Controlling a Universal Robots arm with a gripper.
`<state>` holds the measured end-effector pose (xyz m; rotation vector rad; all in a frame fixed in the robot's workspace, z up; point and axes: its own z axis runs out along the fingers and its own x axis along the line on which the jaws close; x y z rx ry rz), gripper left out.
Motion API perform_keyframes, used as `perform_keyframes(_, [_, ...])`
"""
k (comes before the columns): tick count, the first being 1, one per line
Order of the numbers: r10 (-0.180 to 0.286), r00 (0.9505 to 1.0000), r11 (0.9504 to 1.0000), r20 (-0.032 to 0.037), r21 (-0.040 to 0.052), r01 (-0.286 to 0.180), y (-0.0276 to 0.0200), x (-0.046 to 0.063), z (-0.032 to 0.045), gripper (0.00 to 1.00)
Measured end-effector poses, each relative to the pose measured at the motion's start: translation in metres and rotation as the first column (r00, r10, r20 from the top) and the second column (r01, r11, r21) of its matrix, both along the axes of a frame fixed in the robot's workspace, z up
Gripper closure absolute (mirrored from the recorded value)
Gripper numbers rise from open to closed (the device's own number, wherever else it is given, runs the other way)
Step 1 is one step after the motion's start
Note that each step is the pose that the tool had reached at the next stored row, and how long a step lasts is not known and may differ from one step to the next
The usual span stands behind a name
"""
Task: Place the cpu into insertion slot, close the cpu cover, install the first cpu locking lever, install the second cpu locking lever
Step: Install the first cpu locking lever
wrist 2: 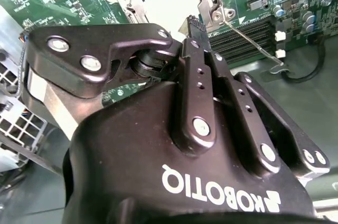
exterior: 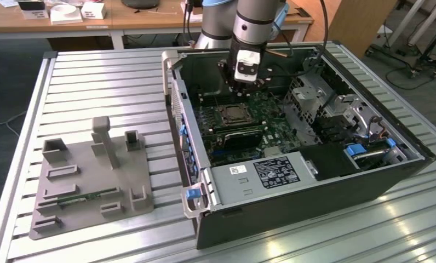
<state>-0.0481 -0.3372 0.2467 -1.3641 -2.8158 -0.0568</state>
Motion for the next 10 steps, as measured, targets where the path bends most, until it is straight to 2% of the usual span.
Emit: perform_keyframes(10, [0.004,1.0000,1.0000,0.0000,0.0000,-0.004,0.0000,0.0000,0.0000,0.89])
